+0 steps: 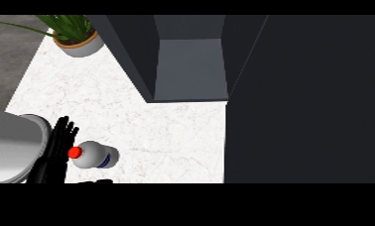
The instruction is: Pick up the bottled water, place it into the cabinet and close the cabinet
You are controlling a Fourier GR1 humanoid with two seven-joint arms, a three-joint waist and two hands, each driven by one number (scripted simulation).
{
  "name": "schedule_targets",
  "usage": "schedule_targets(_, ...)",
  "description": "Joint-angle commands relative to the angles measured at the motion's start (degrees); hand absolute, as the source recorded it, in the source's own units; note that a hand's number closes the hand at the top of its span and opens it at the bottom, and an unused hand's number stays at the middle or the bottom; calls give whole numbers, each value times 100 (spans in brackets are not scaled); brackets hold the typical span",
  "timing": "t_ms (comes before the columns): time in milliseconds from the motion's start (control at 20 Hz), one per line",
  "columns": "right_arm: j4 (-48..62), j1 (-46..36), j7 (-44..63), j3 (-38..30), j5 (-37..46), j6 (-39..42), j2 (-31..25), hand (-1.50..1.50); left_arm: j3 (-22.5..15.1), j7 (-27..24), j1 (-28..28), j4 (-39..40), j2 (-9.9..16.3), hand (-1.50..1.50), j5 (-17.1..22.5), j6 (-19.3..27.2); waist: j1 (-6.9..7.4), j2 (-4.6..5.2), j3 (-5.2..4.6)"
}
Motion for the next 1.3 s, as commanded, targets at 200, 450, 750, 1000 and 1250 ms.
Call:
schedule_targets(200,-1053,550,168,-43,-899,48,62,-150,457,-596,-694,1609,6,-150,84,-260,-23,1,-3)
schedule_targets(450,-1377,926,276,-82,-1173,30,-12,-150,322,-1227,-452,1910,-378,-150,116,-416,27,-9,-3)
schedule_targets(750,-1283,1013,5,-270,-1192,139,-142,-150,486,-1858,-1015,3002,-511,-150,400,-1116,-21,-2,-9)
schedule_targets(1000,-1156,1005,-68,-226,-1201,80,-98,-150,555,-2231,-1258,3553,-380,-150,462,-1695,33,6,-3)
schedule_targets(1250,-1189,1144,-175,-340,-1265,127,-195,-150,741,-2715,-1532,4169,-696,150,720,-2015,11,7,-9)
